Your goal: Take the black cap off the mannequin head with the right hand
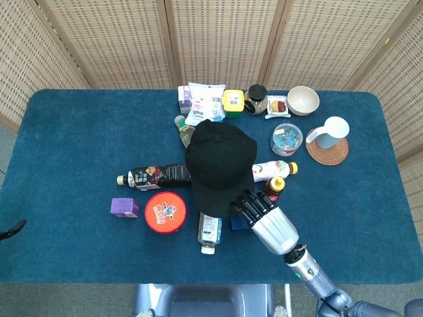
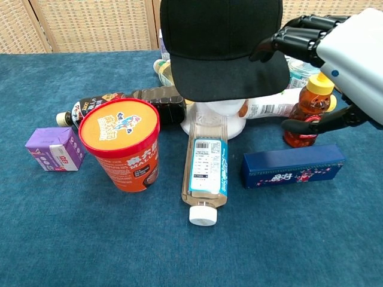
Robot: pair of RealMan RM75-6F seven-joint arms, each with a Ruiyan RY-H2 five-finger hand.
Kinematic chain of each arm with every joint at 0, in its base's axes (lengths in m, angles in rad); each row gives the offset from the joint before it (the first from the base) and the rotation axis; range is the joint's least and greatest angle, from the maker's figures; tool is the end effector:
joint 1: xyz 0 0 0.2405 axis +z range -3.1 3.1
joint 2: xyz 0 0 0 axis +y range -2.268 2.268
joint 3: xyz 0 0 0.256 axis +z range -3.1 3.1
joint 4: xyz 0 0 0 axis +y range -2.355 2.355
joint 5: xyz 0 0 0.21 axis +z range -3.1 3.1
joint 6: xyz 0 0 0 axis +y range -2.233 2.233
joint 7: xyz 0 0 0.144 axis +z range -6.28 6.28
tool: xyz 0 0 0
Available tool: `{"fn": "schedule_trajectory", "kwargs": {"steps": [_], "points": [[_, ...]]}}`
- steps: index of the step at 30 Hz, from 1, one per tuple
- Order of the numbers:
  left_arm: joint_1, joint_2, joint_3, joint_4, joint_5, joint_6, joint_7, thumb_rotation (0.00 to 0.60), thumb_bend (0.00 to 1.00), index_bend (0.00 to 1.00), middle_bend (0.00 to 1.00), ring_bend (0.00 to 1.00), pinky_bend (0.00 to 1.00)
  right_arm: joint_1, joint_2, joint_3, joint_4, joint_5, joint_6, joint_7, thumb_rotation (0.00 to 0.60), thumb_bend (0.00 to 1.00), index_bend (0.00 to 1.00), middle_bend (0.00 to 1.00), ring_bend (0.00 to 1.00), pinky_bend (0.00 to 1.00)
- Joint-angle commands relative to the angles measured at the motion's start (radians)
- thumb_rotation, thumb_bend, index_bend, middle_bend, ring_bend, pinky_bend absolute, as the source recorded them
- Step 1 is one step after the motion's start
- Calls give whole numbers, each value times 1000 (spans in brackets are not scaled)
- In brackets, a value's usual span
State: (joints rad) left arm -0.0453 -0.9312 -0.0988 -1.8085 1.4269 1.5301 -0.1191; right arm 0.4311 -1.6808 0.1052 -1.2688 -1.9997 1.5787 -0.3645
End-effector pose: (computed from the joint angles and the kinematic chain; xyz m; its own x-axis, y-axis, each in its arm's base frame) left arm -0.2921 0.1763 0.2148 0.2697 -0.0817 0.9595 0.9619 0.0688 -0.2646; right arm -0.1515 -0.2381 0.0108 0.3511 0.4232 0.8353 -0.5664 -0.6144 0.5493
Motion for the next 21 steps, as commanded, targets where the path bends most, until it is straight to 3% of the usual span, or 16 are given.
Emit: {"fn": "schedule_trajectory", "kwargs": {"steps": [1,10,21], "points": [[0,1,0,-1,-1,-1,-3,600,132,0,0,0,0,10,-29,8,16,-2,16,-27,600,0,289,359,291,407],[1,6,2,1,5,-1,-14,600,132,0,0,0,0,52,-85,33,77,14,20,-33,600,82,299,369,301,439],[-2,11,6,4,9,-9,-25,600,132,0,0,0,0,77,-133,27,134,14,54,-29,600,389,379,426,372,546]]}}
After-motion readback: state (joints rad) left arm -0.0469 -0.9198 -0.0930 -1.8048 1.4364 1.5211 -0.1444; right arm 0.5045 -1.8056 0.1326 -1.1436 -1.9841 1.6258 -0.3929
